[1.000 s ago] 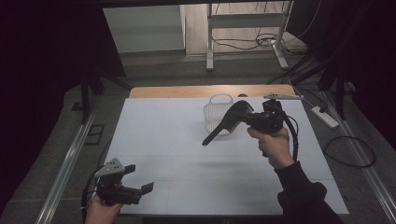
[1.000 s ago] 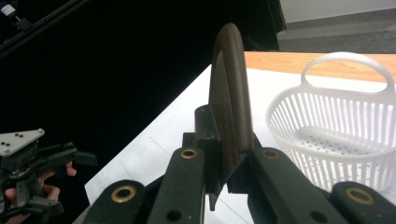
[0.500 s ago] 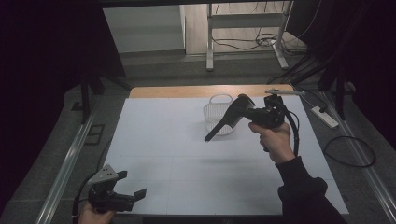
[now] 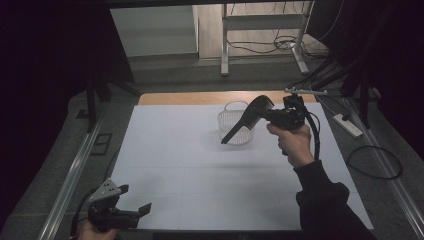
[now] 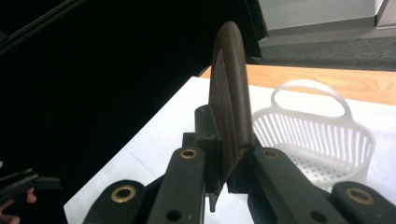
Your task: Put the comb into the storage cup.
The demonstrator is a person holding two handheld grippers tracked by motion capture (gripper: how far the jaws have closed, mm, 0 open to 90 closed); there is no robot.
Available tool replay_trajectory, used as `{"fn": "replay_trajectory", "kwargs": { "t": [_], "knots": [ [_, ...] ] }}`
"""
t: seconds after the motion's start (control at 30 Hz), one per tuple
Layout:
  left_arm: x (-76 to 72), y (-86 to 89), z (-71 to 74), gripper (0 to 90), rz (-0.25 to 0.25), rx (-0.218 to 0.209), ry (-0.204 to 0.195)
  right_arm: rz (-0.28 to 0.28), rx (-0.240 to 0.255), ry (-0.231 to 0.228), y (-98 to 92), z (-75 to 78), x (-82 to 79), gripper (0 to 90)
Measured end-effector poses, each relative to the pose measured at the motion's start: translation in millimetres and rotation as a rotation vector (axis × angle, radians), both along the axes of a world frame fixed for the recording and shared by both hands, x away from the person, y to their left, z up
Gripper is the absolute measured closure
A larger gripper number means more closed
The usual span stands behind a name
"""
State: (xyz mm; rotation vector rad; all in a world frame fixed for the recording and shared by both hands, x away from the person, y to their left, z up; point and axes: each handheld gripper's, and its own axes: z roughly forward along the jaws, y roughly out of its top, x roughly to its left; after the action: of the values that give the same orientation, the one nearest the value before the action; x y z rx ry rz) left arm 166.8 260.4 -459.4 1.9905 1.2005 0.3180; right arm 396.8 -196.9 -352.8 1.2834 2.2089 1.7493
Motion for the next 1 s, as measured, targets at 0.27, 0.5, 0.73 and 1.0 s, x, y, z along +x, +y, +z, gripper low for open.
{"fn": "replay_trajectory", "kwargs": {
  "t": [0.27, 0.5, 0.73, 1.0],
  "knots": [
    [-2.8, 3.1, 0.5, 0.0, 0.018, 0.008, -0.008, -0.033, -0.003, -0.005, 0.2, 5.0, 11.3, 85.8],
    [-2.2, 2.3, 0.5, 0.0, 0.013, 0.014, -0.007, -0.061, 0.029, 0.009, -2.9, 9.5, 24.5, 85.9],
    [-2.2, 2.7, 0.3, 0.0, 0.013, 0.016, -0.017, -0.098, 0.031, 0.009, -6.0, 13.0, 36.0, 85.9],
    [-1.1, 3.0, -0.3, 0.0, 0.007, 0.011, -0.004, -0.137, 0.026, 0.010, -8.8, 11.4, 47.4, 85.9]
  ]
}}
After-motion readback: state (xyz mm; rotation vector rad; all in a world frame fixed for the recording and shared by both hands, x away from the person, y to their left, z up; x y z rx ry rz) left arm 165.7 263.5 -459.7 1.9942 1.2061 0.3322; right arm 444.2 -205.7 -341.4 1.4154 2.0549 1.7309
